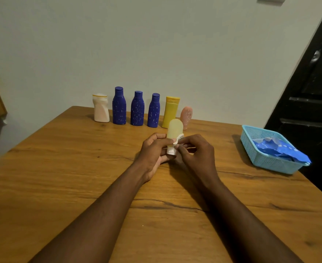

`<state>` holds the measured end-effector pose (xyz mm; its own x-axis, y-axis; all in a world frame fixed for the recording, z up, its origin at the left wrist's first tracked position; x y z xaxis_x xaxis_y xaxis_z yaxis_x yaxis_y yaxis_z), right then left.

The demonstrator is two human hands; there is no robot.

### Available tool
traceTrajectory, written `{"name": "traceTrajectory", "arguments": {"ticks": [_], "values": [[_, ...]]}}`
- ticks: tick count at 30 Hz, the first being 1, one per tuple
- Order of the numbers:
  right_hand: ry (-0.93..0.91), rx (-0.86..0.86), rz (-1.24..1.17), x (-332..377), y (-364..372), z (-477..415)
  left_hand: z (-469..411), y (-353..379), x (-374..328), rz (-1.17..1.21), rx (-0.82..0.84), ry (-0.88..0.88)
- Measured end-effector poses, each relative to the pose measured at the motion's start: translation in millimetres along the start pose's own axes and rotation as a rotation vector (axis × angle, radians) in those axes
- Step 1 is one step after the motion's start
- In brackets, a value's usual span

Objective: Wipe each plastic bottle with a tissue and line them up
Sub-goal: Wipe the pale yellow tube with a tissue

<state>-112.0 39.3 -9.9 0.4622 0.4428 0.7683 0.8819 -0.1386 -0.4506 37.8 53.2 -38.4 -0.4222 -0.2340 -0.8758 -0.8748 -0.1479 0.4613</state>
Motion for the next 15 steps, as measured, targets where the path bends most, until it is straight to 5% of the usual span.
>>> {"name": "traceTrajectory", "arguments": {"ticks": [11,15], "values": [[-0.072,0.203,0.141,6,11,7,-2,-8,-3,0.103,-0.125,-0.005],[-0.033,0.103,0.169,3,5,3,-1,-4,-1,0.100,-0.104,-0.019]]}}
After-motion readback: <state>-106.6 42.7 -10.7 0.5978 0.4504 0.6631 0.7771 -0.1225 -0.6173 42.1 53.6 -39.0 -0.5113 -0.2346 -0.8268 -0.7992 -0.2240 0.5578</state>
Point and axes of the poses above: each hand's wrist, its own z-axis away from the middle knuckle, its own y-axis out of the palm, x = y × z, the point moved 4 cm from there along -z, towards the middle knuckle, and after that the axes turned 13 degrees about y, right-handed, at the moved point
